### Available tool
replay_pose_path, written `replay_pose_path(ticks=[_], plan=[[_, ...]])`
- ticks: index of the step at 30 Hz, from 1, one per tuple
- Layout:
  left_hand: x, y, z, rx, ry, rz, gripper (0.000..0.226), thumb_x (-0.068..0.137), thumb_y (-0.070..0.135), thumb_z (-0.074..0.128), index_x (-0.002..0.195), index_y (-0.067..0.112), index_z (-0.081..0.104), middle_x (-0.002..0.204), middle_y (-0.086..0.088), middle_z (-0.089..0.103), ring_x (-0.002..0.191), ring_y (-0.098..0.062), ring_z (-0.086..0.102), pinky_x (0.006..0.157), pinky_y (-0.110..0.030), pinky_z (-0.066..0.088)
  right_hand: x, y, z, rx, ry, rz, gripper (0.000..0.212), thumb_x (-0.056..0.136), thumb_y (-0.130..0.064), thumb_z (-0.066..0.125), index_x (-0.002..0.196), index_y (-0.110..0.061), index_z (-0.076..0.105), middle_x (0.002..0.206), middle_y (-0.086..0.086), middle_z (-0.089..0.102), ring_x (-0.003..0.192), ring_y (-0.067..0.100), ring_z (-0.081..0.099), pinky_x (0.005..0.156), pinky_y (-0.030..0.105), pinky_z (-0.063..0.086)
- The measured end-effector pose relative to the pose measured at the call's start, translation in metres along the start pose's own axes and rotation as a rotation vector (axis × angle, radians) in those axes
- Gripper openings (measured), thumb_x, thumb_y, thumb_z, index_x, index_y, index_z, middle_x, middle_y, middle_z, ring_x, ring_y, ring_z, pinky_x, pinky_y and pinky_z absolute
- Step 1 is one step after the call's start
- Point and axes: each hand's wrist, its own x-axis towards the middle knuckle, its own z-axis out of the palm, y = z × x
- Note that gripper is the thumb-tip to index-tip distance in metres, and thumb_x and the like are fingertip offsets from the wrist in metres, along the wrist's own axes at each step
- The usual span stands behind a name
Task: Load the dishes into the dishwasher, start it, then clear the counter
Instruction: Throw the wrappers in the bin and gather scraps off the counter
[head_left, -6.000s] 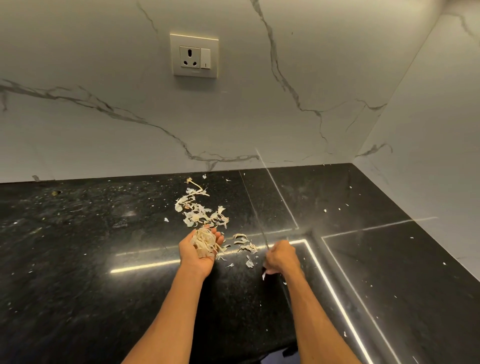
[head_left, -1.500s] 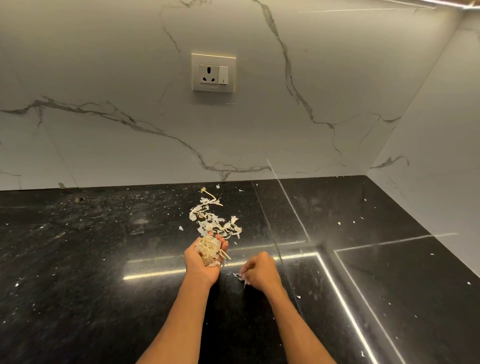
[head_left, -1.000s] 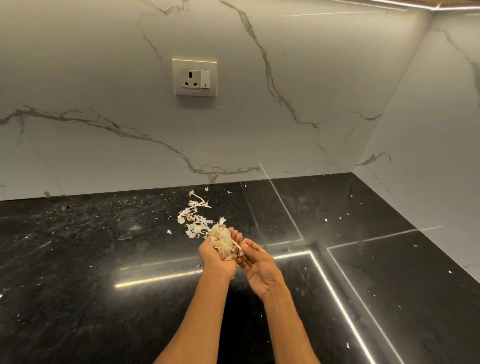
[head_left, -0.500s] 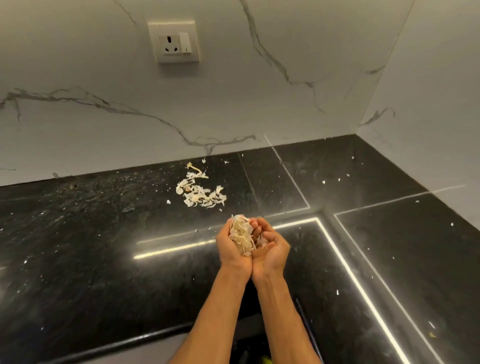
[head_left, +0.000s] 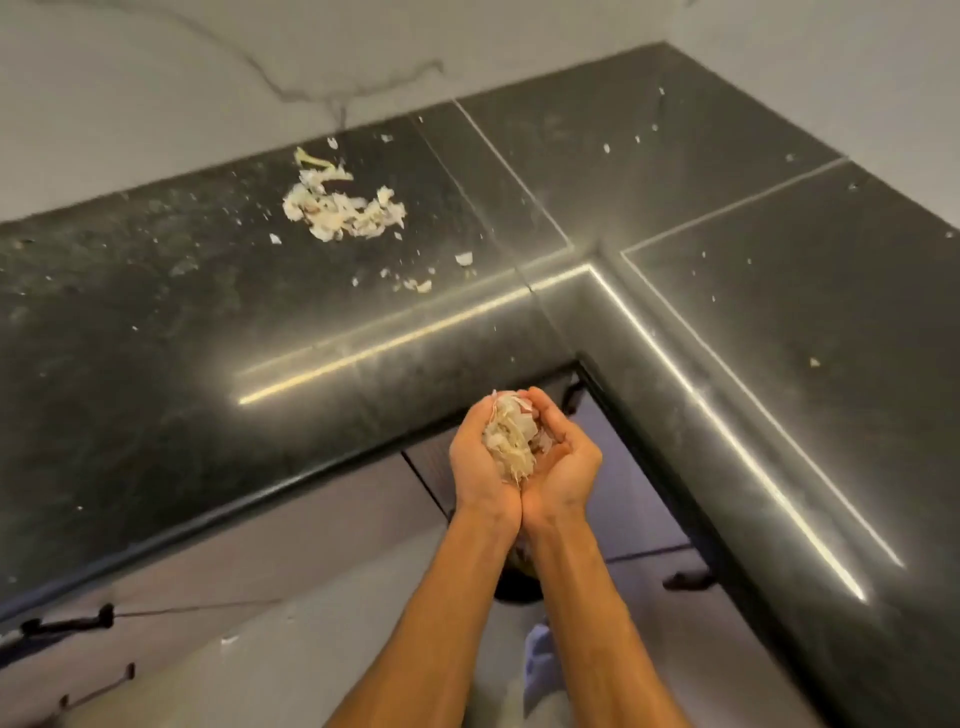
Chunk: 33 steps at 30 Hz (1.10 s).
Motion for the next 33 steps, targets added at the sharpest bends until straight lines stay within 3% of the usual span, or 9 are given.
replay_pose_path(ticks=[6,8,11,15,18,21,24,27,33], plan=[[-0.008,-0.043,-0.083,0.013,0.138,-0.12,0.03,0.094,0.026,0.049,0.095,0.0,0.064,0.094,-0.015,0.064,0.089,-0.026,0.062,0.103,-0.041,0.043,-0.016,0.025,-0.089,0.028,0.199,-0.009,0.03,0.092,-0.011,0.048,0.112,0.001,0.067,0.103,0.016,0.067,0.103,0.034,0.062,0.105,0.048,0.045],[0.007,-0.06,-0.116,0.038,0.223,-0.138,0.03,0.093,0.026,0.052,0.098,0.0,0.066,0.097,-0.016,0.066,0.09,-0.027,0.064,0.101,-0.042,0.046,-0.004,0.043,-0.126,0.015,0.276,0.011,0.035,0.09,-0.01,0.048,0.118,0.002,0.065,0.108,0.018,0.067,0.101,0.034,0.064,0.101,0.046,0.049],[0.037,-0.087,-0.171,0.075,0.348,-0.162,0.031,0.091,0.025,0.054,0.105,0.001,0.067,0.097,-0.015,0.069,0.087,-0.027,0.066,0.084,-0.037,0.054,0.026,0.073,-0.186,-0.022,0.394,0.036,0.054,0.075,-0.014,0.056,0.125,0.004,0.061,0.12,0.026,0.064,0.103,0.038,0.065,0.097,0.047,0.051],[0.083,-0.126,-0.256,0.168,0.481,-0.154,0.037,0.086,0.023,0.06,0.119,0.007,0.065,0.117,-0.017,0.068,0.11,-0.034,0.063,0.1,-0.047,0.048,0.073,0.11,-0.283,-0.05,0.427,0.107,0.047,0.09,-0.019,0.055,0.136,-0.007,0.055,0.13,0.021,0.061,0.118,0.039,0.06,0.102,0.049,0.048],[0.121,-0.151,-0.314,0.311,0.541,-0.122,0.033,0.087,0.019,0.061,0.118,0.009,0.065,0.109,-0.014,0.071,0.103,-0.03,0.067,0.093,-0.044,0.053,0.11,0.139,-0.352,-0.112,0.399,0.132,0.054,0.086,-0.017,0.061,0.137,-0.004,0.051,0.133,0.024,0.057,0.12,0.042,0.057,0.105,0.053,0.044],[0.155,-0.17,-0.357,0.387,0.612,-0.152,0.024,0.088,0.021,0.061,0.109,0.012,0.065,0.101,-0.014,0.072,0.094,-0.03,0.069,0.082,-0.039,0.058,0.14,0.162,-0.399,-0.17,0.478,0.142,0.049,0.084,-0.013,0.062,0.132,-0.003,0.055,0.129,0.024,0.06,0.113,0.04,0.062,0.099,0.049,0.05],[0.193,-0.187,-0.396,0.456,0.618,-0.149,0.033,0.083,0.032,0.06,0.108,0.011,0.068,0.1,-0.014,0.073,0.096,-0.032,0.069,0.086,-0.046,0.056,0.172,0.174,-0.432,-0.26,0.477,0.121,0.037,0.088,-0.014,0.058,0.123,-0.003,0.06,0.113,0.02,0.068,0.102,0.037,0.068,0.086,0.045,0.057],[0.228,-0.198,-0.428,0.54,0.594,-0.145,0.04,0.077,0.039,0.056,0.102,0.011,0.07,0.101,-0.016,0.072,0.097,-0.034,0.068,0.091,-0.052,0.053,0.201,0.18,-0.453,-0.326,0.417,0.127,0.041,0.09,-0.016,0.055,0.127,0.001,0.056,0.098,0.014,0.068,0.09,0.031,0.068,0.07,0.035,0.057],[0.263,-0.199,-0.433,0.556,0.552,-0.176,0.042,0.098,0.028,0.044,0.125,-0.001,0.059,0.119,-0.024,0.064,0.11,-0.036,0.062,0.102,-0.048,0.046,0.24,0.18,-0.465,-0.494,0.38,0.122,0.042,0.095,-0.032,0.051,0.122,-0.003,0.063,0.107,0.014,0.071,0.104,0.031,0.067,0.097,0.045,0.051]])
